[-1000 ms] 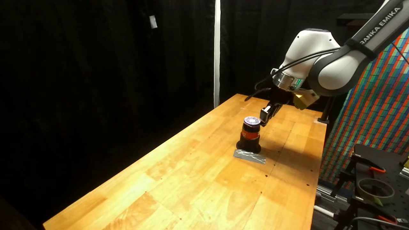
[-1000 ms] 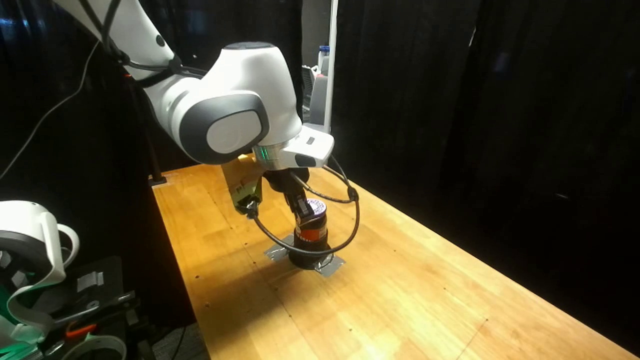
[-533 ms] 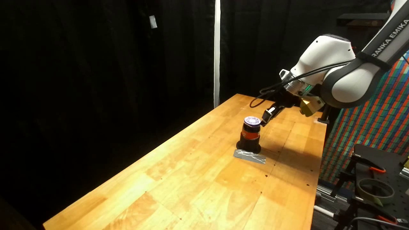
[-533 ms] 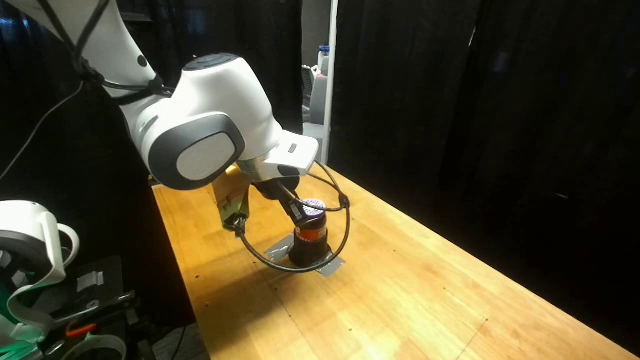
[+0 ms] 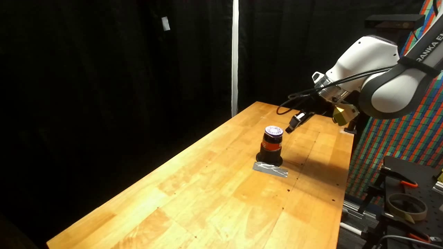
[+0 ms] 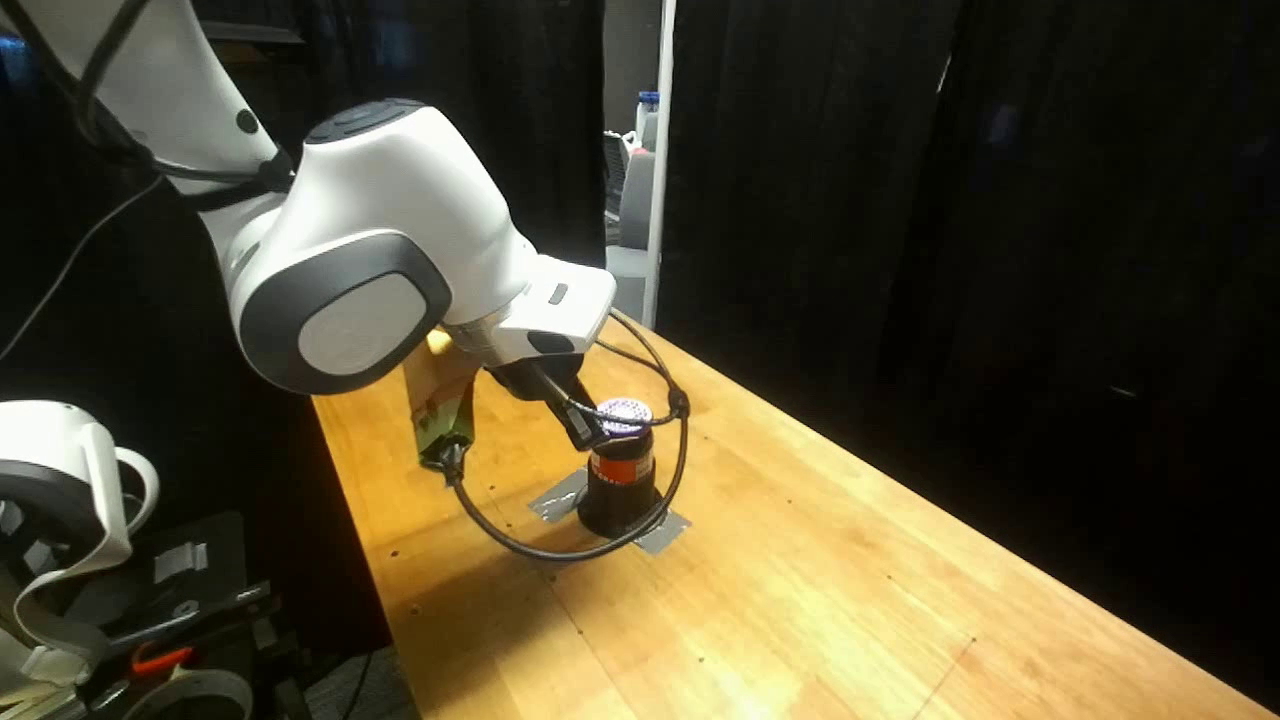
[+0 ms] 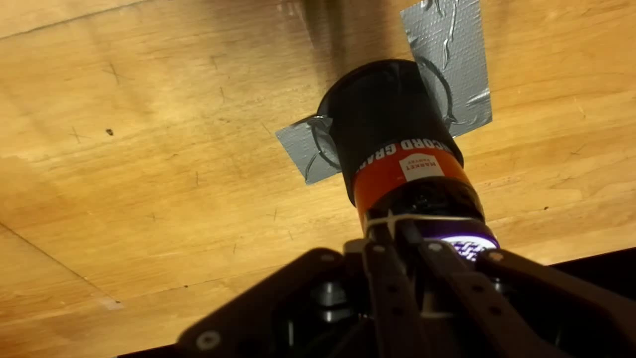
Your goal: Put the rubber band around the brown cup
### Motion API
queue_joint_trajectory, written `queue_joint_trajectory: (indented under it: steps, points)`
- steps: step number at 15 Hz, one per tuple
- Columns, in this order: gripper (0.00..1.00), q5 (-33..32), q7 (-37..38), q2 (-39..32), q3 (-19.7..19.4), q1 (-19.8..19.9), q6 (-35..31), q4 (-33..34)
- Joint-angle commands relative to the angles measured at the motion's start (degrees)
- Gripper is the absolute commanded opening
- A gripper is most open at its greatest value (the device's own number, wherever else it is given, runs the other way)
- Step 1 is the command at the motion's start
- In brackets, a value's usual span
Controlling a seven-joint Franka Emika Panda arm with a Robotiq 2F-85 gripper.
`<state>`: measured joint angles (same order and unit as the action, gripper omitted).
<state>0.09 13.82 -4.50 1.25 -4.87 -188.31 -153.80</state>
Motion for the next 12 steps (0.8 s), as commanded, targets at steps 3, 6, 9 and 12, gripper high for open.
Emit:
queue_joint_trajectory:
  steps: [3,6,9,12]
  points:
    - [0.12,-1.43,1.18,3.85,3.37,2.12,-1.93,-5.01]
    - [0.11,-0.34,1.6,1.19,2.24,1.51,-10.04,-4.1]
    - [0.1,0.25,1.25,-0.54,1.5,1.71,-16.86,-3.58]
    - [0.12,0.57,0.82,-1.74,2.04,2.6,-20.49,-3.58]
